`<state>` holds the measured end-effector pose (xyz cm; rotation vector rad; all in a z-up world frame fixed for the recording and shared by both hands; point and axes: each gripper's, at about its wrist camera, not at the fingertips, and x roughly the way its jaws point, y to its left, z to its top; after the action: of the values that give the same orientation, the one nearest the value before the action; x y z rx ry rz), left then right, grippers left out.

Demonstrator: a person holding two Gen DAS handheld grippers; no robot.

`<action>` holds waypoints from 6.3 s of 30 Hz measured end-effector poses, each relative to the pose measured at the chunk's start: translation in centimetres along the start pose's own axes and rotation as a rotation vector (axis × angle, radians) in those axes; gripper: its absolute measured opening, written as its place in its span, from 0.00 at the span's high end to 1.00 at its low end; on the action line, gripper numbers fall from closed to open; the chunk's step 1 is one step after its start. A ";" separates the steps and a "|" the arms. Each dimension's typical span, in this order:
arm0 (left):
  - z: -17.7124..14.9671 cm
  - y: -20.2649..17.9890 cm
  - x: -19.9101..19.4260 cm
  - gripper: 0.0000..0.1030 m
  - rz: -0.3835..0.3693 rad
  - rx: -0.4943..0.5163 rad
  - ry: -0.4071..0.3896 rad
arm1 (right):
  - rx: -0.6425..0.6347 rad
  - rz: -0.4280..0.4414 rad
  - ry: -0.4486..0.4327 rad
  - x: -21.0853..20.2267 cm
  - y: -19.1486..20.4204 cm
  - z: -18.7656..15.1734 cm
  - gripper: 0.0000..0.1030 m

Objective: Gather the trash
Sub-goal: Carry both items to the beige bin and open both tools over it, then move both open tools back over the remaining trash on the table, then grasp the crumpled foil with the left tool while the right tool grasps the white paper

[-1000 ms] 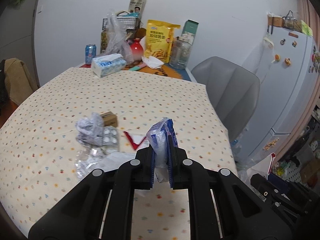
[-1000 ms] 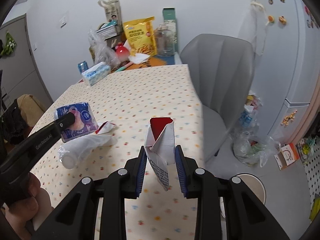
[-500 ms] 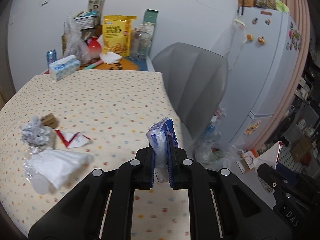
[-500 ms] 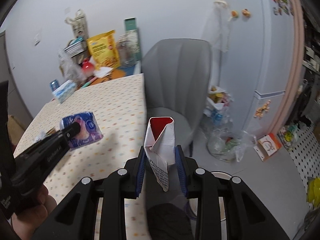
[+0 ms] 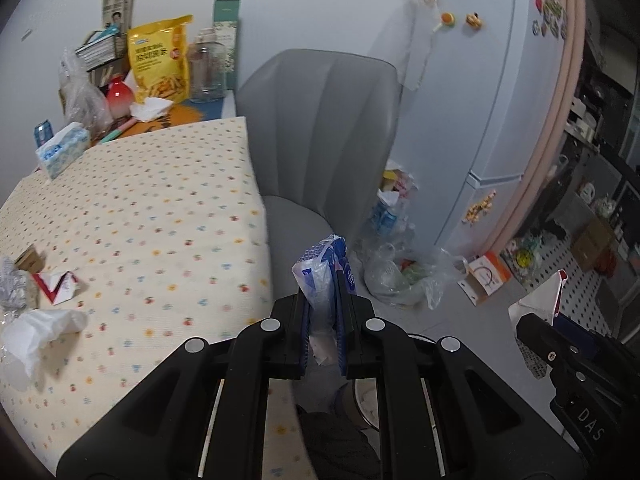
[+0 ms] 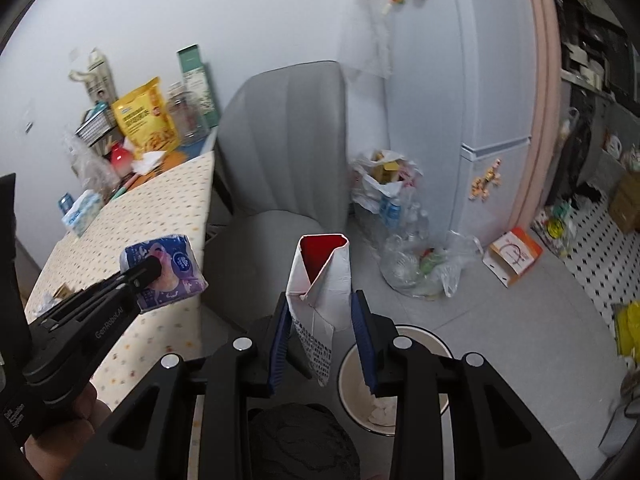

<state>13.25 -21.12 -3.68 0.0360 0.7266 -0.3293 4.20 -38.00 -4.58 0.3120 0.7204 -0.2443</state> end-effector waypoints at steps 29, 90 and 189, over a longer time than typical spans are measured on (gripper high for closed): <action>-2.4 -13.9 5.9 0.89 -0.160 0.244 0.158 | 0.273 -0.186 -0.055 -1.1 -15.1 -2.5 0.28; -0.9 16.1 -7.9 0.06 0.115 -0.234 -0.116 | -0.137 0.019 -0.115 -5.1 13.0 -1.6 0.08; -1.2 20.0 -8.4 0.74 0.189 -0.192 -0.140 | -0.219 0.212 -0.061 -4.1 20.6 -2.1 0.93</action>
<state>12.79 0.36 -0.64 -0.0988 0.6080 -0.0801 6.60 -17.70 0.75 0.1695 0.6421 0.0266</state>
